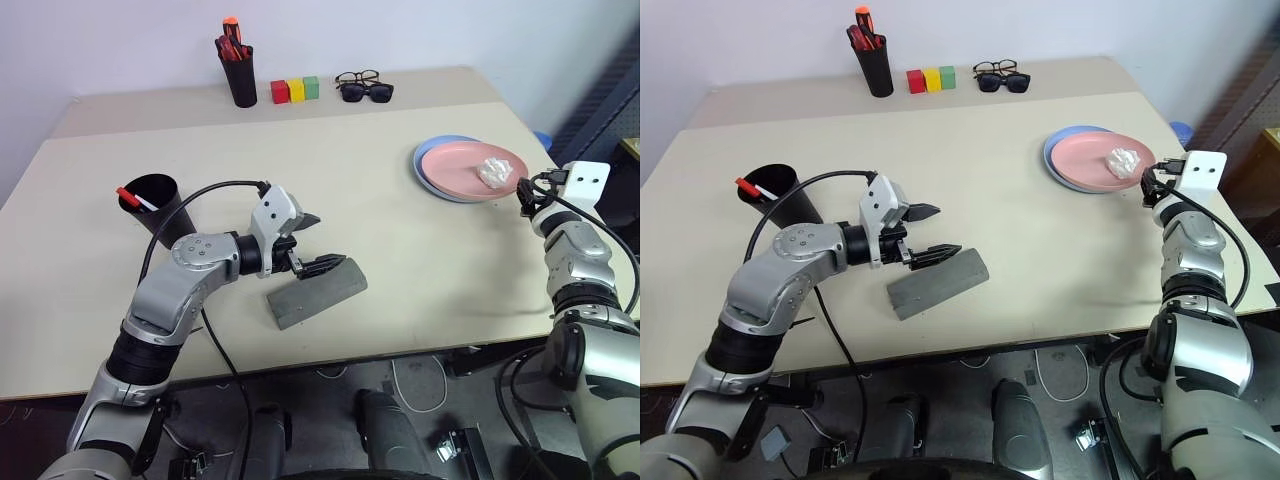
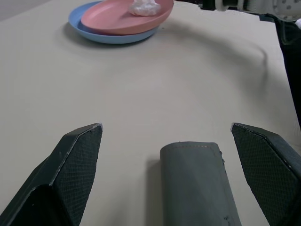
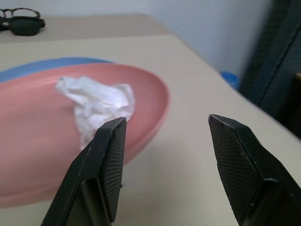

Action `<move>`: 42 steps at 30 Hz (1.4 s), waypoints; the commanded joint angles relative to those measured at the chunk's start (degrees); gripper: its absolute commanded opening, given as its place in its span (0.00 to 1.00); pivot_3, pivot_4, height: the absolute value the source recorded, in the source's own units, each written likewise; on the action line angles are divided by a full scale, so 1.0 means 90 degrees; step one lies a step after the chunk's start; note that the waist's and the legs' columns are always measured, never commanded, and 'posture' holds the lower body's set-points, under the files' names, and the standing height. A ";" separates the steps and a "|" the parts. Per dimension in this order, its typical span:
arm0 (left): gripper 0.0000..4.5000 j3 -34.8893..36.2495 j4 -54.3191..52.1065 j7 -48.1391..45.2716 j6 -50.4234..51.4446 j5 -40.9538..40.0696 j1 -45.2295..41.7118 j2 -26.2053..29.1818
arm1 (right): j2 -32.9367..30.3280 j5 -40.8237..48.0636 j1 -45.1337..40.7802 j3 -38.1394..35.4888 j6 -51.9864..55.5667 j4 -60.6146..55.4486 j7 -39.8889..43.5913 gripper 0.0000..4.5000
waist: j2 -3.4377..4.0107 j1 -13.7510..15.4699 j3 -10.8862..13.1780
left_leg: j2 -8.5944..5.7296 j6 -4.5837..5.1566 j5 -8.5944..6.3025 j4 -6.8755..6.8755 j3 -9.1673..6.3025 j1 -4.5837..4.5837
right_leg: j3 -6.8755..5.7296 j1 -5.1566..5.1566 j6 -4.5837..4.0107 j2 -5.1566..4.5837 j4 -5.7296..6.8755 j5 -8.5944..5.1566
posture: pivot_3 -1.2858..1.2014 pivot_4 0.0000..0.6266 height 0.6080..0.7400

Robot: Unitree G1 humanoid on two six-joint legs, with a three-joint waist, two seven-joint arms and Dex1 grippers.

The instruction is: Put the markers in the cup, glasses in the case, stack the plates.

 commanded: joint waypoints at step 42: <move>1.00 0.1201 -0.0149 0.0822 -0.1477 0.0001 0.0742 -0.0464 | 0.0219 0.1206 0.2519 -0.0260 0.0384 -0.4604 0.1863 0.62 | 0.0001 0.0080 0.0000 | 0.0000 0.0000 0.0000 -0.0005 -0.0004 -0.0005 | -0.0001 -0.0005 0.0012 0.0000 -0.0002 -0.0003 | 0.52 0.24 1.00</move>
